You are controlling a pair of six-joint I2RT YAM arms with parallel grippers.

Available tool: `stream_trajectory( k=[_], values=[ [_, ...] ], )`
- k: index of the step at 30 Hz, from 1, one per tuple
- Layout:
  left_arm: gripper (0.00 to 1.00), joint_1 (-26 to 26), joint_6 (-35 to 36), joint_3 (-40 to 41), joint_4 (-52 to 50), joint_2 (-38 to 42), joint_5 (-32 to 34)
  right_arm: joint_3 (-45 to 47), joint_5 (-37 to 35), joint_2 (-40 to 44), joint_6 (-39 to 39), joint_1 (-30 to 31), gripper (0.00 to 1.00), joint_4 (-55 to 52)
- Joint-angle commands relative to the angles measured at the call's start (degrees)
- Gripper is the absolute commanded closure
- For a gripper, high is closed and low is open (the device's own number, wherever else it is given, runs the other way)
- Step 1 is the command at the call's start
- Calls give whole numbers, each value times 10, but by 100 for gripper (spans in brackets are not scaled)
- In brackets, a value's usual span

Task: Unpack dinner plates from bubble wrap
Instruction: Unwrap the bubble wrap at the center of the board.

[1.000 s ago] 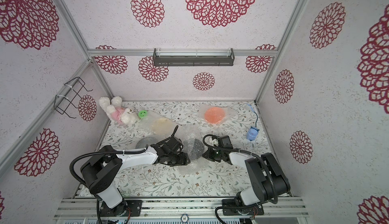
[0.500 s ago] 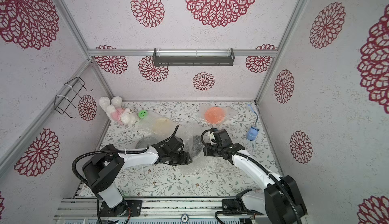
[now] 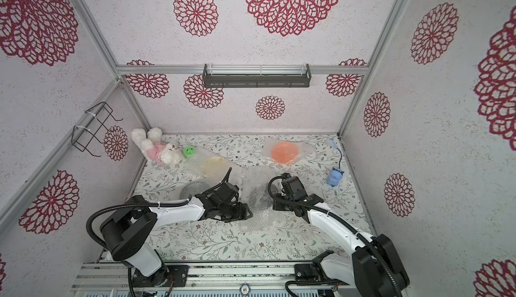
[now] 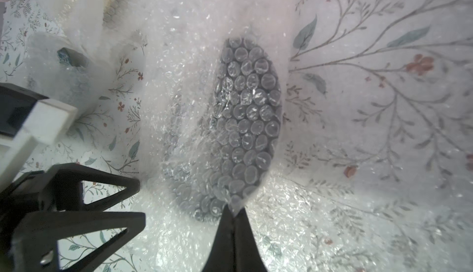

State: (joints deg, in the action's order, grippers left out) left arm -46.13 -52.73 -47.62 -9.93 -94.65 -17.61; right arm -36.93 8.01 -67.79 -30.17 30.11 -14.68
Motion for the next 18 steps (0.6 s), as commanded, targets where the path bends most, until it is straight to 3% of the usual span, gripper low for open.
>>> stream_trajectory(
  k=[1,5,7,8,11,14,18],
  values=[
    [22,13,12,-2,-25,53,-9,21,55,19,-41,0,100,89],
    [21,21,34,-29,-76,94,7,21,7,26,-33,-6,98,59],
    [20,17,55,-51,-108,100,20,20,0,31,-26,-12,81,50],
    [20,13,66,-63,-127,99,27,18,-2,30,-21,-17,77,40],
    [20,-1,89,-81,-171,93,53,26,50,32,-12,-54,69,35],
    [20,-27,108,-88,-190,90,75,40,126,27,-3,-84,52,38],
    [14,-62,144,-106,-220,67,115,66,142,35,-6,-97,37,25]
  ],
)
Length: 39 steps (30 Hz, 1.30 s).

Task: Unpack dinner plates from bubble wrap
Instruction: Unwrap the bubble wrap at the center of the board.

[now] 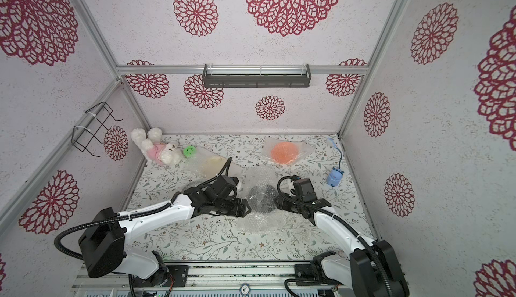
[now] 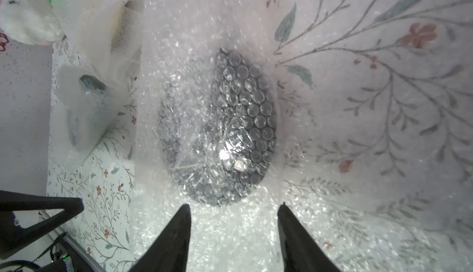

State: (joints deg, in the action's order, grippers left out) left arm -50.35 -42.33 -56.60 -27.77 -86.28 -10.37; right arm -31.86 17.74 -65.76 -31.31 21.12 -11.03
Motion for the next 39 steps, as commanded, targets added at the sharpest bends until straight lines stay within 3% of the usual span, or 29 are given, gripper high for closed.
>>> stream_trajectory(
  k=[1,7,15,22,30,35,39],
  values=[
    [13,-23,43,-22,-47,-24,50,24,53,14,2,-13,35,-9],
    [16,-24,29,-42,0,-70,38,39,82,-18,-8,-41,37,55],
    [35,9,-21,-89,74,-166,-11,5,105,-128,-23,-65,43,160],
    [36,35,-28,-59,125,-211,-61,1,140,-177,-25,-65,47,220],
    [37,37,-27,-42,132,-234,-60,2,162,-222,-28,-65,50,252],
    [38,39,-27,-34,135,-243,-60,12,195,-247,-54,-66,58,300],
    [38,42,-28,-31,143,-249,-63,18,204,-220,-63,-65,70,299]
  ],
)
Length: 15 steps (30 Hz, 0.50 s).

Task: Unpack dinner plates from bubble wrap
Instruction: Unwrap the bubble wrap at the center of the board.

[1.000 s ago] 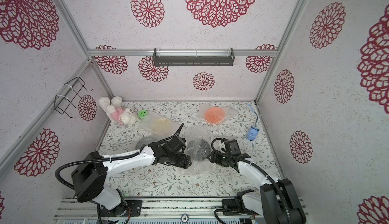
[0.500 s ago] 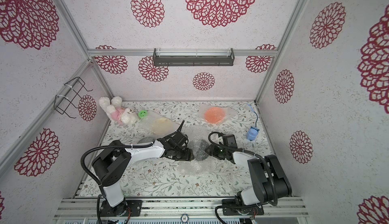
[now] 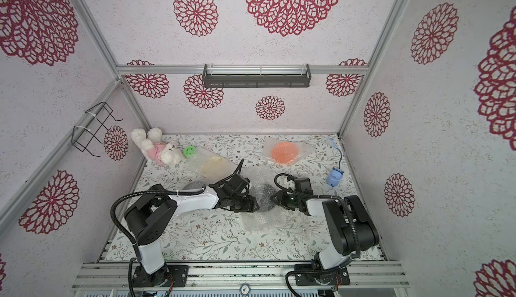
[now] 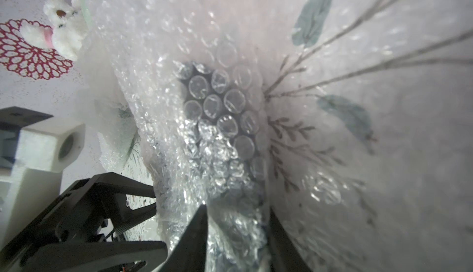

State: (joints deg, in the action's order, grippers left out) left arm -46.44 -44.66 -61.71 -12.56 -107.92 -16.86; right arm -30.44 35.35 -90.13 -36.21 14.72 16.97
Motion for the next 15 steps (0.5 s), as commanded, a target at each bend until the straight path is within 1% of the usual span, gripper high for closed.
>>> stream_trajectory(
  k=[1,5,9,12,15],
  values=[
    [38,2,-7,20,-7,-33,2,4,26,37,-14,-1,73,11],
    [38,5,-15,20,11,-28,-15,-1,10,88,0,0,82,-36],
    [36,10,-24,25,33,-6,-41,-12,-14,123,21,2,89,-85],
    [34,22,-45,41,54,27,-60,-31,-23,130,37,3,100,-125],
    [29,31,-57,61,71,76,-76,-58,-69,150,57,4,100,-183]
  ],
)
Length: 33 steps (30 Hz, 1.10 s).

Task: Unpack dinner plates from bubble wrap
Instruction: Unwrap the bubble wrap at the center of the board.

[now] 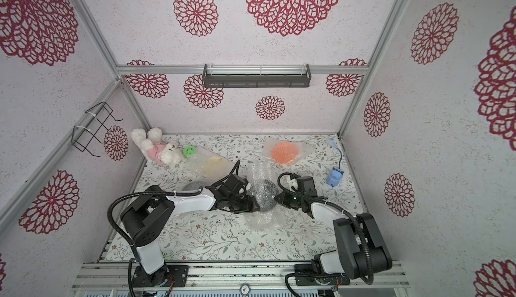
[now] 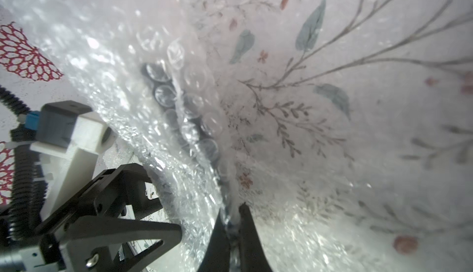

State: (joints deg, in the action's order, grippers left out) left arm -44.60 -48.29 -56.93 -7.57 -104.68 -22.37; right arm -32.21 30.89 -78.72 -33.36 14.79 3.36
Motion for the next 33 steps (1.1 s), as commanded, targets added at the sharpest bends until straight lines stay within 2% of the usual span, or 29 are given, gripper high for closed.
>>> stream_trajectory(
  k=[1,5,9,14,19,24,28,33],
  values=[
    [27,15,-22,19,22,62,-26,-54,-49,48,37,3,100,-77],
    [18,29,-24,50,9,142,-18,-98,-123,94,62,5,100,-181],
    [17,45,-8,67,-51,205,27,-148,-230,126,83,9,100,-288],
    [16,56,10,78,-107,254,78,-195,-414,145,92,34,100,-382],
    [15,60,8,95,-107,264,83,-247,-601,157,60,99,100,-440],
    [15,61,2,110,-99,268,87,-319,-736,88,16,146,100,-531],
    [15,64,0,116,-105,280,94,-357,-876,-7,-54,218,100,-619],
    [15,67,0,124,-110,289,98,-397,-921,-110,-136,271,100,-691]
  ],
)
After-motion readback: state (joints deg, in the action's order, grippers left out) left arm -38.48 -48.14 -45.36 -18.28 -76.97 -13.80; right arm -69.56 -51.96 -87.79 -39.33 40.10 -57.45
